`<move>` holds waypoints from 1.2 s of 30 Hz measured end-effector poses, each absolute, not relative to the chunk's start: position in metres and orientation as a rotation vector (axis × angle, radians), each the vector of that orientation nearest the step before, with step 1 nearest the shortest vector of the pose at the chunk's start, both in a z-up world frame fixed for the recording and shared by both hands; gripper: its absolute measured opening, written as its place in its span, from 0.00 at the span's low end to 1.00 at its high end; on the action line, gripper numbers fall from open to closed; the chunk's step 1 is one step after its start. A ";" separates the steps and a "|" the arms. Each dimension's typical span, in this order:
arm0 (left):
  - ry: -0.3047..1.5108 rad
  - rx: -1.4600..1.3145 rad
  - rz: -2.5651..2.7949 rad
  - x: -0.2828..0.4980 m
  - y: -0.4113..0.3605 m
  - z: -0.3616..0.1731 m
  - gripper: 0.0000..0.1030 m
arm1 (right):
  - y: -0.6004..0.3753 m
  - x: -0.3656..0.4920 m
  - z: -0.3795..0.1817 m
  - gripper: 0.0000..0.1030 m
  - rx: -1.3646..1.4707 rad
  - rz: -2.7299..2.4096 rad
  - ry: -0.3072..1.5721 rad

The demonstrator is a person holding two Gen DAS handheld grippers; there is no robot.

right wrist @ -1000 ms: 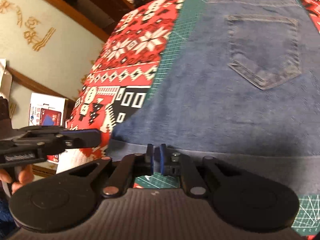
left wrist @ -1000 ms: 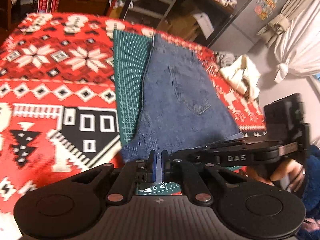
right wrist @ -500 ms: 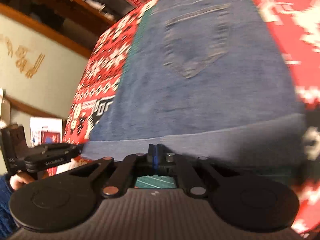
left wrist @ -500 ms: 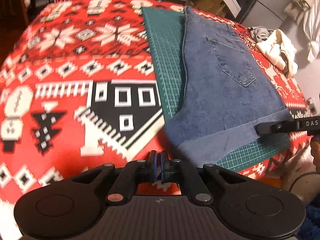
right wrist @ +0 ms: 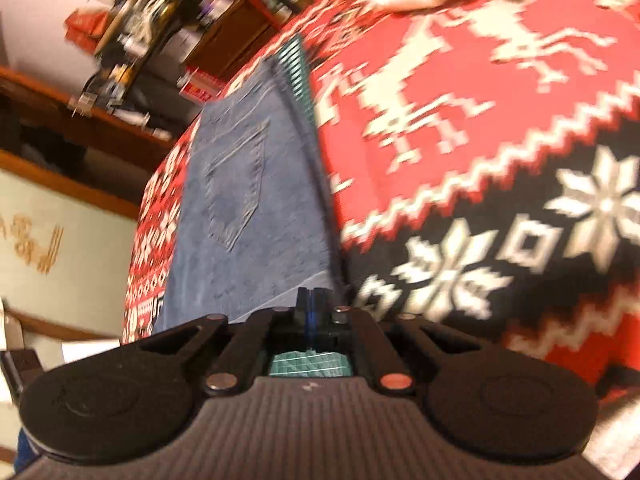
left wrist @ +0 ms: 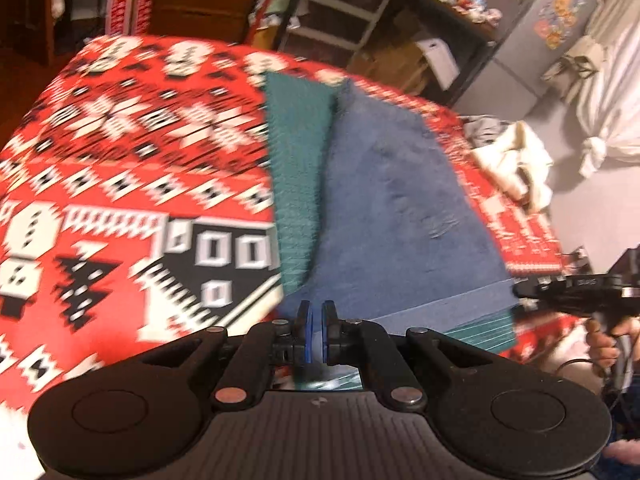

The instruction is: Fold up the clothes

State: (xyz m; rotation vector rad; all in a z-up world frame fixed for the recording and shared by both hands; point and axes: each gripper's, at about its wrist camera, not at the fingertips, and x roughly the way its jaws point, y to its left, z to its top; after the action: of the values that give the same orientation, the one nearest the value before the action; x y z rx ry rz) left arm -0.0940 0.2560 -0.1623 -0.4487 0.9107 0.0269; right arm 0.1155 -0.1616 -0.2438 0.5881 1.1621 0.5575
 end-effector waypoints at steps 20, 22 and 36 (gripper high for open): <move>0.940 -0.292 0.035 -0.031 0.193 -0.204 0.04 | -0.098 0.107 -0.231 0.06 0.301 0.546 0.991; 0.946 -0.309 0.068 -0.035 0.203 -0.209 0.03 | -0.105 0.105 -0.236 0.00 0.302 0.523 0.982; 0.865 -0.331 0.087 -0.052 0.211 -0.196 0.04 | -0.096 0.084 -0.218 0.10 0.189 0.540 0.906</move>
State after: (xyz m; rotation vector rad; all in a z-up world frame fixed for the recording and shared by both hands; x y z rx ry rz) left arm -0.0525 0.2114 -0.1960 -0.3312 0.8654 0.0866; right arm 0.0838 -0.0960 -0.2179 0.1893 0.9058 0.5397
